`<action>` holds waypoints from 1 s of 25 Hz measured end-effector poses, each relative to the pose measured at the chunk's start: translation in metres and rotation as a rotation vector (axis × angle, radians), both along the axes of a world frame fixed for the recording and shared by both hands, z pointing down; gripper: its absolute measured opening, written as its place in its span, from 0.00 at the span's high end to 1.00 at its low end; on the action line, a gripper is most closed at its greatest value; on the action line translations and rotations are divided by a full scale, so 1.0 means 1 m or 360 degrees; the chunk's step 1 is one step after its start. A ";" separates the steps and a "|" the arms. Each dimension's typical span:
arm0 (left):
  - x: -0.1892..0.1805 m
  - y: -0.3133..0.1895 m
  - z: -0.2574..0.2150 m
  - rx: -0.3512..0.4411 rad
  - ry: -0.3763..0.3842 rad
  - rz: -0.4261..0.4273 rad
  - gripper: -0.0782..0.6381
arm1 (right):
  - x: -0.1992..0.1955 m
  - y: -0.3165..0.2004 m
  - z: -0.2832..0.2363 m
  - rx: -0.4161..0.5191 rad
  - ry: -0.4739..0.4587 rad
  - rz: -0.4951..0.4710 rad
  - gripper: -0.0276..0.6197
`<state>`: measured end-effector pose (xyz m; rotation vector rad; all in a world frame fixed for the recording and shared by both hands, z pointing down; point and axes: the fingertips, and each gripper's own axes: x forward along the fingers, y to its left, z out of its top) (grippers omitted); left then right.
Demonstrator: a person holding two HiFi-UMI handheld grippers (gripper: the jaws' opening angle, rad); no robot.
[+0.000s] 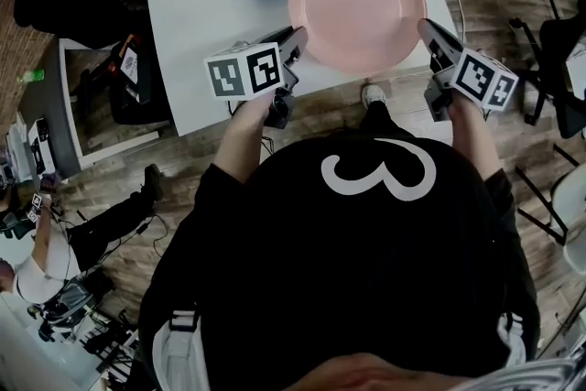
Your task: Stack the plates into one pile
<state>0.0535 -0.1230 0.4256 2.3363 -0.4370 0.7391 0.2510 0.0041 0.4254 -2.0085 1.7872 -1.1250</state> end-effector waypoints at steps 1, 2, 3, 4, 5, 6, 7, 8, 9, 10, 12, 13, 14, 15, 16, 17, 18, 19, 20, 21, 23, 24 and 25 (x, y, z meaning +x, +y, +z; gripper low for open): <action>0.006 -0.001 0.002 -0.0005 -0.0009 0.0006 0.78 | 0.005 0.000 0.002 -0.0011 -0.0001 0.0008 0.89; 0.011 -0.002 0.004 -0.0011 -0.0018 0.0013 0.78 | 0.010 0.000 0.004 -0.0027 -0.0002 0.0019 0.89; 0.015 -0.002 0.007 -0.0018 -0.0028 0.0019 0.78 | 0.015 0.000 0.008 -0.0043 -0.0005 0.0029 0.89; 0.019 -0.002 0.010 -0.0027 -0.0038 0.0025 0.78 | 0.019 0.001 0.011 -0.0056 -0.0010 0.0036 0.89; 0.023 -0.003 0.014 -0.0035 -0.0047 0.0031 0.78 | 0.022 0.001 0.015 -0.0066 -0.0016 0.0040 0.89; 0.026 -0.003 0.017 -0.0041 -0.0056 0.0037 0.78 | 0.025 0.000 0.018 -0.0073 -0.0023 0.0041 0.89; 0.029 -0.004 0.020 -0.0048 -0.0065 0.0041 0.78 | 0.028 -0.001 0.021 -0.0080 -0.0030 0.0042 0.89; 0.032 -0.005 0.022 -0.0054 -0.0074 0.0045 0.78 | 0.030 -0.001 0.024 -0.0088 -0.0038 0.0043 0.89; 0.034 -0.006 0.025 -0.0059 -0.0082 0.0048 0.78 | 0.032 -0.002 0.026 -0.0092 -0.0047 0.0043 0.89; 0.037 -0.007 0.028 -0.0064 -0.0091 0.0052 0.78 | 0.033 -0.002 0.028 -0.0090 -0.0056 0.0041 0.89; 0.041 -0.007 0.034 -0.0072 -0.0107 0.0061 0.78 | 0.035 -0.002 0.033 -0.0097 -0.0068 0.0042 0.89; 0.042 -0.006 0.036 -0.0075 -0.0117 0.0066 0.78 | 0.037 -0.002 0.036 -0.0105 -0.0072 0.0044 0.89; 0.043 -0.006 0.039 -0.0078 -0.0127 0.0071 0.78 | 0.038 -0.001 0.039 -0.0113 -0.0075 0.0047 0.89; 0.045 -0.005 0.042 -0.0082 -0.0135 0.0075 0.78 | 0.039 0.000 0.042 -0.0122 -0.0079 0.0050 0.89; 0.046 -0.005 0.044 -0.0087 -0.0143 0.0077 0.78 | 0.040 0.001 0.045 -0.0132 -0.0081 0.0051 0.89; 0.048 -0.005 0.047 -0.0092 -0.0151 0.0079 0.78 | 0.041 0.002 0.047 -0.0145 -0.0081 0.0052 0.89; 0.049 -0.006 0.049 -0.0097 -0.0158 0.0081 0.78 | 0.042 0.002 0.050 -0.0159 -0.0077 0.0051 0.89; 0.051 -0.007 0.052 -0.0101 -0.0165 0.0081 0.78 | 0.043 0.001 0.053 -0.0175 -0.0070 0.0048 0.89; 0.053 -0.009 0.055 -0.0106 -0.0174 0.0081 0.78 | 0.044 0.000 0.056 -0.0190 -0.0061 0.0045 0.89; 0.054 -0.010 0.058 -0.0109 -0.0186 0.0080 0.78 | 0.045 -0.001 0.059 -0.0202 -0.0056 0.0043 0.89; 0.057 -0.011 0.065 -0.0109 -0.0215 0.0082 0.78 | 0.047 -0.002 0.064 -0.0221 -0.0055 0.0038 0.89; 0.058 -0.010 0.068 -0.0106 -0.0227 0.0085 0.78 | 0.049 -0.002 0.066 -0.0229 -0.0054 0.0034 0.89; 0.059 -0.010 0.070 -0.0102 -0.0233 0.0085 0.78 | 0.050 -0.002 0.067 -0.0238 -0.0049 0.0029 0.89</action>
